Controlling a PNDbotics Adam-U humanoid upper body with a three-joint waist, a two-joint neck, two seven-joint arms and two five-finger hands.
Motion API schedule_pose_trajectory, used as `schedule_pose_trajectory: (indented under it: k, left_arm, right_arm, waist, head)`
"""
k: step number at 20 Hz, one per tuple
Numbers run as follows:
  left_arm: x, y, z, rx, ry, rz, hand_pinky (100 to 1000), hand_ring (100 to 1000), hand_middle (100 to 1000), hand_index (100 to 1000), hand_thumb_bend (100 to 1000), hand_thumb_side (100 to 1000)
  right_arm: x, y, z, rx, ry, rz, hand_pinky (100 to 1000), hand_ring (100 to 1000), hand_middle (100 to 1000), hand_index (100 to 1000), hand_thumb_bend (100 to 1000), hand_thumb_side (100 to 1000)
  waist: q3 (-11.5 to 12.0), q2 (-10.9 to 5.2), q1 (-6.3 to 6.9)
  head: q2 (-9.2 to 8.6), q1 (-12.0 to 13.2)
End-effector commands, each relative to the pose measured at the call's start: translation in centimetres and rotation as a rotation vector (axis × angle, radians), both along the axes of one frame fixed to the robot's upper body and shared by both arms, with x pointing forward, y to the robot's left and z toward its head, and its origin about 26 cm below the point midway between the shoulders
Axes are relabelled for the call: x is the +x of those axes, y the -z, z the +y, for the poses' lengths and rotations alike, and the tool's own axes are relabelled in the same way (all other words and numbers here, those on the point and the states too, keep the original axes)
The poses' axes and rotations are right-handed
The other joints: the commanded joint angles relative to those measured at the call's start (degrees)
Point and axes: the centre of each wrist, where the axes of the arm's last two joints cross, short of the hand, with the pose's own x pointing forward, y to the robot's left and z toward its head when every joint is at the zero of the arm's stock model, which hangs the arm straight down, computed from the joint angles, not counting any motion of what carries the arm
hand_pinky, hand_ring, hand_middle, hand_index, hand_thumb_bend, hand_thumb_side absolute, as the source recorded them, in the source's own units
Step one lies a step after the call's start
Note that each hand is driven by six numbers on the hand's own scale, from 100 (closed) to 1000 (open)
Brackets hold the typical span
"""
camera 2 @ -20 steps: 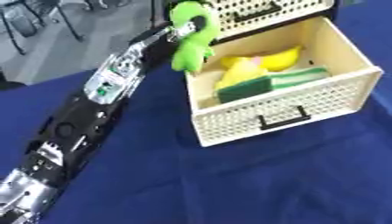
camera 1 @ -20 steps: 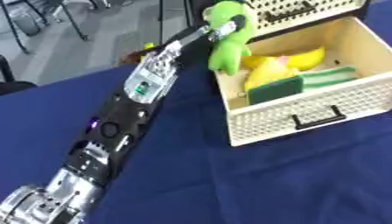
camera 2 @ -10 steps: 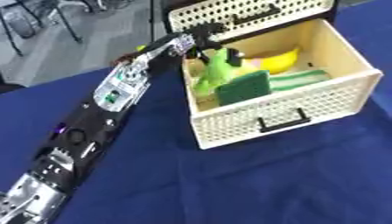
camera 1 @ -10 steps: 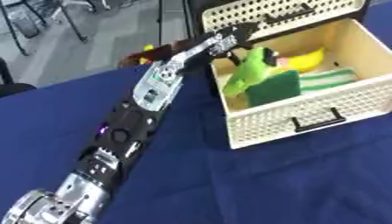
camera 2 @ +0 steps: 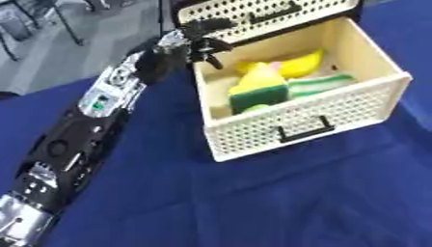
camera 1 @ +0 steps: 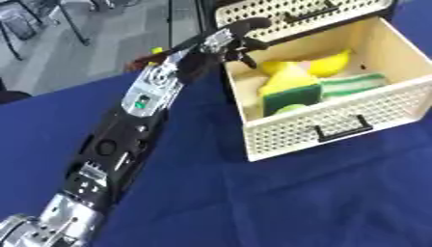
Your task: Pick up objects from table and place into drawer.
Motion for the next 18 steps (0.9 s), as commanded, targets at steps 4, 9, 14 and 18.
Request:
schedule_pose_trajectory:
  k: [4,9,14,18]
  left_arm:
    - [-1.7,-3.8,1.8,-0.139,0.021,-0.046,605,778,815,899,291,1000]
    - [-4.9,-6.8,4.0,-0.364,-0.04,-0.053,471,641,669,788,235,1000]
    - [-8.8,-8.7,6.5,-0.542,-0.068,-0.045,392,553,591,746,243,1000]
    - [-11.7,-9.1,8.1,-0.671,-0.086,-0.034,371,520,574,726,248,1000]
  right_arm:
    - [-0.5,-0.5,-0.1,-0.017,0.009,-0.016,403,518,453,740,100,1000]
    - [-0.6,-0.4,-0.5,-0.034,0.028,-0.018,403,519,454,739,100,1000]
    - [-0.7,-0.2,-0.9,-0.037,0.054,-0.018,403,519,453,740,100,1000]
    - [-0.8,-0.1,-1.1,-0.047,0.069,-0.023,403,519,454,740,100,1000]
  waist:
    - [0.78,-1.66,-0.73]
    - [2.08,-1.94,-0.73]
    - [3.47,-1.92,-0.73]
    - [4.36,-1.75,-0.73]
  head:
    - [0.51,-0.61]
    - [0.9,-1.66]
    - [0.89,-2.89]
    - [0.76,-3.59]
